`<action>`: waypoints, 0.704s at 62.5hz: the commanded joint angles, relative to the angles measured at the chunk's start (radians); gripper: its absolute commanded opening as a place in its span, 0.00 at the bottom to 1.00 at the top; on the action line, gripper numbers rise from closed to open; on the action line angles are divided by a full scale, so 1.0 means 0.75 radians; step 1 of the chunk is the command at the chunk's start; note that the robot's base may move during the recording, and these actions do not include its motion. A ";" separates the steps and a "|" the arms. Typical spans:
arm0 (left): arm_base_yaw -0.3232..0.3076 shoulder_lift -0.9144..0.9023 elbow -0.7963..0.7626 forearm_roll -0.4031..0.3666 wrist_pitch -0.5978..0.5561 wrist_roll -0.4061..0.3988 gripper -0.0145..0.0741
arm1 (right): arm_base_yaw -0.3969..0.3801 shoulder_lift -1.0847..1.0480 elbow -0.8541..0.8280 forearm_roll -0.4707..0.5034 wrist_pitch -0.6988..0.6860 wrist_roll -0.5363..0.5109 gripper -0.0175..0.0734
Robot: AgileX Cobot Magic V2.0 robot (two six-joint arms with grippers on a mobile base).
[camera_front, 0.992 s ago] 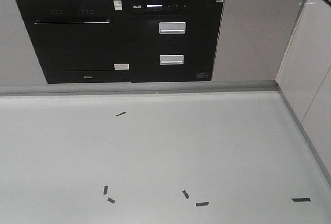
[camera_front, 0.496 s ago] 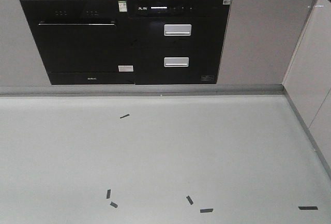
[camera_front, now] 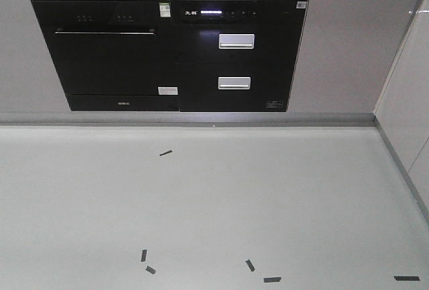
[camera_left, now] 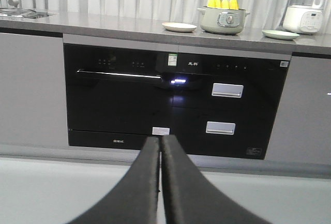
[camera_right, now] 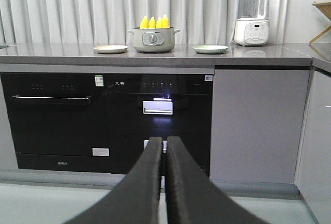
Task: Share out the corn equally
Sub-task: 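Drive the base forward toward the counter with the corn pot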
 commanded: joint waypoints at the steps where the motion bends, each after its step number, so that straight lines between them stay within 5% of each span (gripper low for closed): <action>1: 0.002 -0.021 0.017 -0.011 -0.090 0.001 0.16 | -0.009 0.015 0.013 -0.004 -0.105 0.000 0.19; 44: 0.002 -0.021 0.017 -0.011 -0.090 0.001 0.16 | -0.009 0.015 0.013 -0.004 -0.105 0.000 0.19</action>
